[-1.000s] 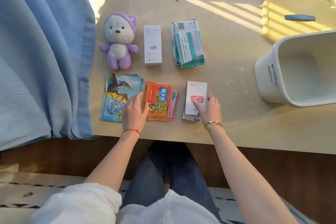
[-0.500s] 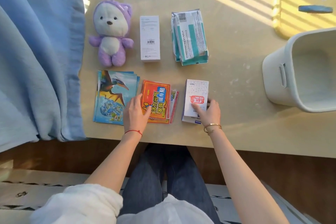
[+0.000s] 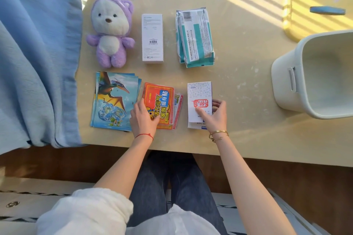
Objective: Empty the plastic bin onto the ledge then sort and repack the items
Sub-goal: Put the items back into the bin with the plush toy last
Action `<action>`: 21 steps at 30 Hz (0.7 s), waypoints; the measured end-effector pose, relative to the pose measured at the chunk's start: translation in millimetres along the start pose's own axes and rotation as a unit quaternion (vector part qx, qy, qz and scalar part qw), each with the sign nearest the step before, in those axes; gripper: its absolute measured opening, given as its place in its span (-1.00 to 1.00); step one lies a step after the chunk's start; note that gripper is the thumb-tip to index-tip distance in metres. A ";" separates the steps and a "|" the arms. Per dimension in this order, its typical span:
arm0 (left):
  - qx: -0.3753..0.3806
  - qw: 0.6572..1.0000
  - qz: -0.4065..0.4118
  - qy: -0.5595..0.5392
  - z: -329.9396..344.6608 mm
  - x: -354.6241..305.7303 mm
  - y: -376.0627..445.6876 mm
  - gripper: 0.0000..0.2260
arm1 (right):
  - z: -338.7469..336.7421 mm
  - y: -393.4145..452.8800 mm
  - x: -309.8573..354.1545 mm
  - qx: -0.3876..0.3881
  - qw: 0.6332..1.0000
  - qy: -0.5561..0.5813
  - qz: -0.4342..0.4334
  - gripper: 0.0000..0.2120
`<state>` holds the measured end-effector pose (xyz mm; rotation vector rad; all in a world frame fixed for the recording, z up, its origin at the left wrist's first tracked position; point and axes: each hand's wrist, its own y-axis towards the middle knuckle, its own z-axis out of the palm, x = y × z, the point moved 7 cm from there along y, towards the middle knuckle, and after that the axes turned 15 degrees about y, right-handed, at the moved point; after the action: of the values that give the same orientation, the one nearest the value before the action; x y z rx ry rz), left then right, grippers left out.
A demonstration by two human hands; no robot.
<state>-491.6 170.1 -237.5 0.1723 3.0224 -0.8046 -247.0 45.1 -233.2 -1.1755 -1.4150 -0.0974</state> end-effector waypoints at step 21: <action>0.016 0.997 -0.064 -0.049 7.8 0.8 6.8 -0.06 | -14.9 -5.7 -8.0 0.012 1.000 0.024 -0.011 -0.28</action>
<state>-491.8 172.1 -247.7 -0.0614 2.9531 -0.8438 -242.4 27.9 -232.4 -1.1303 -1.3842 -0.1227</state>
